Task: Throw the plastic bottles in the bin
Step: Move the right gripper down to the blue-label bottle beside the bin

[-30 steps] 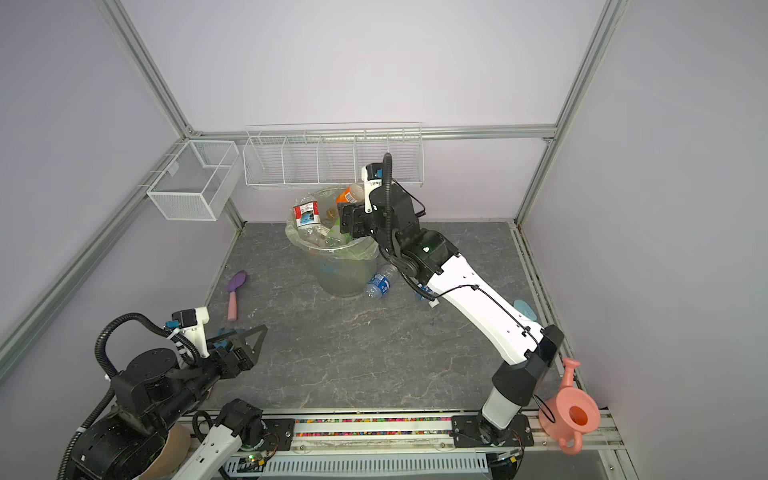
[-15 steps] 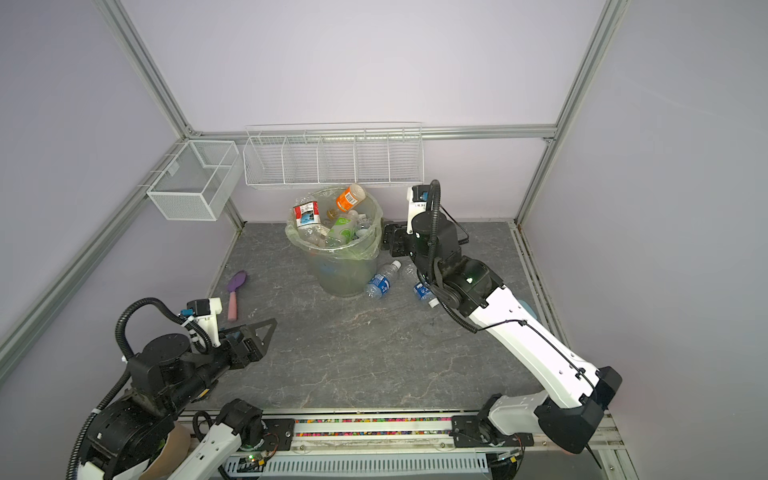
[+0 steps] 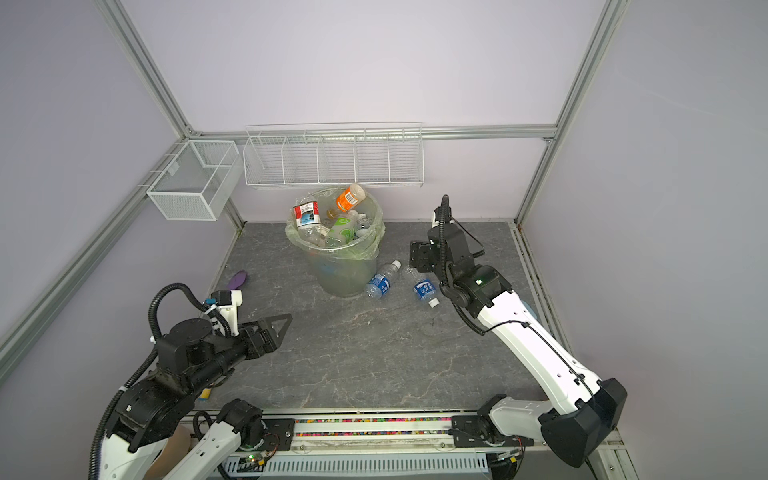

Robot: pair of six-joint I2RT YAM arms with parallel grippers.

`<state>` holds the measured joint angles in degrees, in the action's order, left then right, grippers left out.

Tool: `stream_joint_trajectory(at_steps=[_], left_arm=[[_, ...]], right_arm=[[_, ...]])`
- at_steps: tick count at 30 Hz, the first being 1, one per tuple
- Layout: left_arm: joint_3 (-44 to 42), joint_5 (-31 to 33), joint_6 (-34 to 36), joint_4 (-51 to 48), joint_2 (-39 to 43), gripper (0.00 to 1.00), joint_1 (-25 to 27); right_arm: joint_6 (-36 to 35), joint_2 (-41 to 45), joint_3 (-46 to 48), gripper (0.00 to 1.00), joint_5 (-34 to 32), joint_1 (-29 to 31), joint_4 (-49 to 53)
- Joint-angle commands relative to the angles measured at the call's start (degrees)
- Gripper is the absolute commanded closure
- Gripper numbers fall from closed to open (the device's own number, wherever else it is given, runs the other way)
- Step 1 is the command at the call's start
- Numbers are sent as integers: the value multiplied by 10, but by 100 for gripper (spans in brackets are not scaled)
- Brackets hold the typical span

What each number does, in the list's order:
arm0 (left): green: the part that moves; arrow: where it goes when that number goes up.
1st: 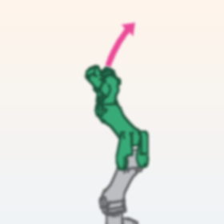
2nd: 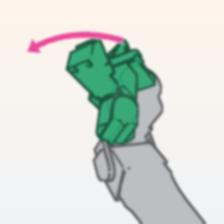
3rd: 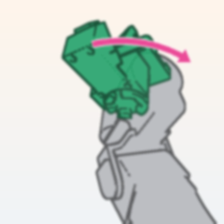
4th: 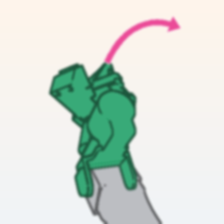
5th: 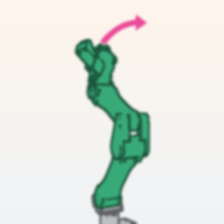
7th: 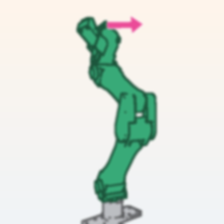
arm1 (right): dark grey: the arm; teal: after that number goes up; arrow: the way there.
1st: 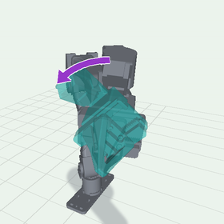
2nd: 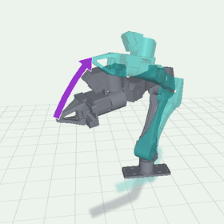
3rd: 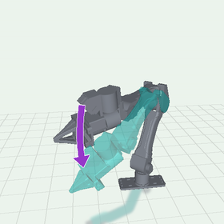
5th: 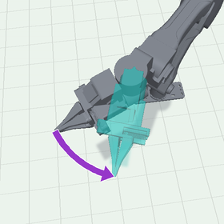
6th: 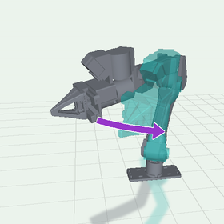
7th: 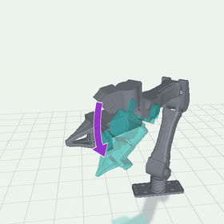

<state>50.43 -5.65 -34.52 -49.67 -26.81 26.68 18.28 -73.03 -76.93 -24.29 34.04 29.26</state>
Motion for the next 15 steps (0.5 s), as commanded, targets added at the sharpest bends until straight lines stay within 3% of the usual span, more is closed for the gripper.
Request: stream_joint_trajectory(at_steps=[1, 15], left_arm=[[-19, -18, -16, 19, 0, 3, 3], [-48, -11, -38, 40, 3, 4, 46]], right_arm=[[-37, -35, -4, 12, 35, -9, 37], [-112, -223, -78, 12, 125, -52, 73]])
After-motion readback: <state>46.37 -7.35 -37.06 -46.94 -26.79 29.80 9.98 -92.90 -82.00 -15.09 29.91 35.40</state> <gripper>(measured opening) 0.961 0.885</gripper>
